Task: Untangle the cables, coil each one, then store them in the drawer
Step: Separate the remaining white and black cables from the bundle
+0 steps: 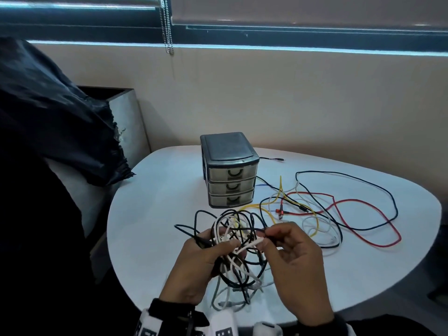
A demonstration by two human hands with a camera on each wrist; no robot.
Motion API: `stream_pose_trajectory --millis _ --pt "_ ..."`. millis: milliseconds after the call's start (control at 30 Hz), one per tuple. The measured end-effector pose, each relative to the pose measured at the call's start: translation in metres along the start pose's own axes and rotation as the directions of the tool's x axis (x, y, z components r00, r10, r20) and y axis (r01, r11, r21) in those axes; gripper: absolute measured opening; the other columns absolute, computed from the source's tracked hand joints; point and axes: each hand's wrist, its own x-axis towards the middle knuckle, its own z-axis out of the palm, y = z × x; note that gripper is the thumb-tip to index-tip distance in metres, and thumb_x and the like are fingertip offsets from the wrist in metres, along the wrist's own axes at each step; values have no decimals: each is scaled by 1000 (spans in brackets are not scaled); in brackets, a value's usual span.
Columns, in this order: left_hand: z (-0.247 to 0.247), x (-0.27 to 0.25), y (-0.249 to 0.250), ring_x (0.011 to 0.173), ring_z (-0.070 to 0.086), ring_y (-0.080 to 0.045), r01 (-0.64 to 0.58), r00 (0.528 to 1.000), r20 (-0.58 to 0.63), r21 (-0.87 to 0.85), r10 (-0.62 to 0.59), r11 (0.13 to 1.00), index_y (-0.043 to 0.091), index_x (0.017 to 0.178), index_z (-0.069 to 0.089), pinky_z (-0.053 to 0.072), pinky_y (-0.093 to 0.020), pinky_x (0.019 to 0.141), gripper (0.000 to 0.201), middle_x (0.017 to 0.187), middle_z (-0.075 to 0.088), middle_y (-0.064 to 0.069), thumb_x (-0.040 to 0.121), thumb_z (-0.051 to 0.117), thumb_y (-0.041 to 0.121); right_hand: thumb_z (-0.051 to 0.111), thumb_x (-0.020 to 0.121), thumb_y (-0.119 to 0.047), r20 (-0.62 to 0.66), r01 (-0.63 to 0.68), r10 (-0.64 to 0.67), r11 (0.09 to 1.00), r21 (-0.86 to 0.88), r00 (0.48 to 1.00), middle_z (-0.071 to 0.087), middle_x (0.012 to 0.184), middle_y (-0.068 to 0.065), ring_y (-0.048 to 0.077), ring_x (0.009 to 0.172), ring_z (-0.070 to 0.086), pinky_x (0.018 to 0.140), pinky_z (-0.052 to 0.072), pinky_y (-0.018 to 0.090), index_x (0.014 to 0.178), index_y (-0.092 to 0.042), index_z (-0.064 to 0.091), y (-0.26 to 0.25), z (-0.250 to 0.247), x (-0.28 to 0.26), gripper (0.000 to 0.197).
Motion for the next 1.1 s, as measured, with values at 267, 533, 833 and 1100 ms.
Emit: stream_pose_trajectory --millis 267,533,833,1100 --pt "4 4 1 85 75 -31 -48 998 -49 -213 38 976 -3 96 69 62 -34 65 11 96 74 -23 87 64 -1 75 76 -27 129 176 -146 948 -266 981 60 117 -18 4 120 53 93 39 17 81 -41 65 3 6 -10 18" --pt "2 7 -4 95 72 -34 -94 993 43 -232 106 968 -7 107 67 61 -35 77 48 109 72 -25 60 75 -6 68 86 -15 294 107 -13 946 -306 956 65 74 -8 11 68 62 64 52 28 81 -24 56 6 10 -5 16" --pt "-3 7 -6 92 72 -36 -75 993 69 -262 97 962 -11 115 63 61 -43 75 43 112 69 -30 73 67 -5 47 99 -5 319 -37 85 987 -153 944 57 60 11 18 50 41 51 32 34 87 -25 46 -3 9 -4 23" --pt "-4 5 -5 95 73 -37 -117 983 103 -284 151 952 -3 111 68 61 -36 72 40 108 71 -27 71 67 -8 74 82 -16 273 44 29 966 -255 962 69 72 -11 5 68 67 53 54 24 72 -22 66 -7 13 -5 14"
